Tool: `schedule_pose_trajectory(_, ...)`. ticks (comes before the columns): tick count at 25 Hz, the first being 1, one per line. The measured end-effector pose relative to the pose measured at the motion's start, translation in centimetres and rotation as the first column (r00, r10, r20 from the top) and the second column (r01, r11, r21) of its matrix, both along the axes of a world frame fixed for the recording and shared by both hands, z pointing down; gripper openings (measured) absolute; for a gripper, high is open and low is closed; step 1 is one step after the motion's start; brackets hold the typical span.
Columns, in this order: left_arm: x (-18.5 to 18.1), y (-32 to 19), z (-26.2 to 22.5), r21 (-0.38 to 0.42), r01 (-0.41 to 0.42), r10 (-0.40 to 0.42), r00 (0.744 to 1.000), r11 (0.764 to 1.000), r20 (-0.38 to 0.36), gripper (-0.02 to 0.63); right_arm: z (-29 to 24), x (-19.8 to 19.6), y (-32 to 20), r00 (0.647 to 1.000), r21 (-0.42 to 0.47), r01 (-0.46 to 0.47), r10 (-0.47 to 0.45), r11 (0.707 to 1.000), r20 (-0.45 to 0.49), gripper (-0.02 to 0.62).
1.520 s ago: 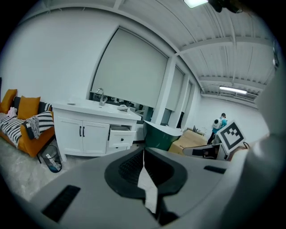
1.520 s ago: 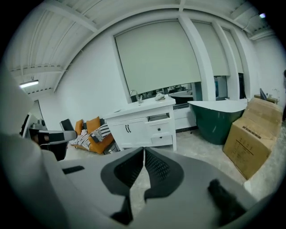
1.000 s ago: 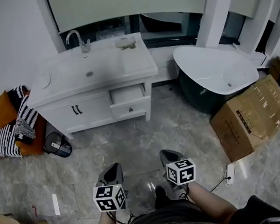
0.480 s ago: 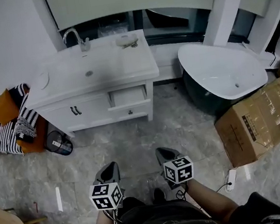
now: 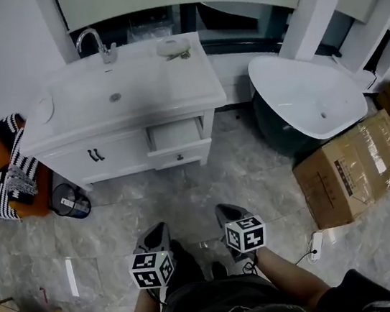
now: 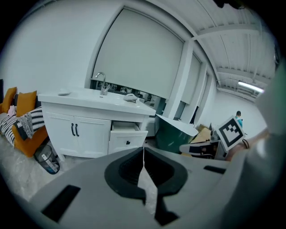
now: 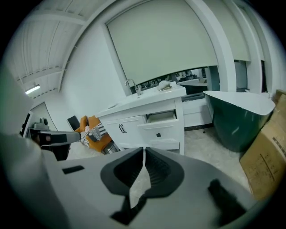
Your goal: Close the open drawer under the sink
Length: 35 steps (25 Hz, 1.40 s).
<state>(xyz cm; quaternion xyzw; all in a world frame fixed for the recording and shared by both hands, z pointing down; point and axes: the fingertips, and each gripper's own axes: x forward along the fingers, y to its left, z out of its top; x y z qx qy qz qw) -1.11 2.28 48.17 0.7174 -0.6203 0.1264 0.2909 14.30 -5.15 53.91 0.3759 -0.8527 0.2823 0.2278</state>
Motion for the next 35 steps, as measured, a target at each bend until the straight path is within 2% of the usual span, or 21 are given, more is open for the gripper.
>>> schedule_pose_trajectory(5, -2.7, -3.5, 1.3, -0.017, -0.086, 0.086, 0.996, 0.996, -0.025, 0.017, 1.0, -3.5, -3.2, 0.994, 0.037, 0.019, -0.014, 0.999, -0.110, 0.026)
schedule_pose_trajectory(11, -6.6, -5.8, 3.9, -0.056, -0.142, 0.138, 0.987, 0.988, -0.078, 0.017, 2.3, -7.5, -5.8, 0.991, -0.012, -0.083, 0.081, 0.997, -0.105, 0.026)
schedule_pose_trajectory(17, -10.0, -8.7, 6.3, -0.063, -0.182, 0.180, 0.983, 0.981, -0.049, 0.017, 4.3, -10.4, -8.5, 0.984, 0.012, -0.101, 0.102, 0.995, -0.149, 0.026)
schedule_pose_trajectory(22, -11.5, -10.4, 8.1, -0.072, -0.159, 0.153, 0.985, 0.985, -0.080, 0.017, 7.0, -11.2, -10.6, 0.974, 0.018, -0.133, 0.134, 0.991, -0.182, 0.026)
schedule_pose_trajectory(35, -14.3, -17.6, 12.6, -0.063, -0.057, 0.053, 0.996, 0.996, -0.072, 0.017, 15.4, -10.8, -17.5, 0.959, -0.048, -0.222, 0.209, 0.974, -0.191, 0.028)
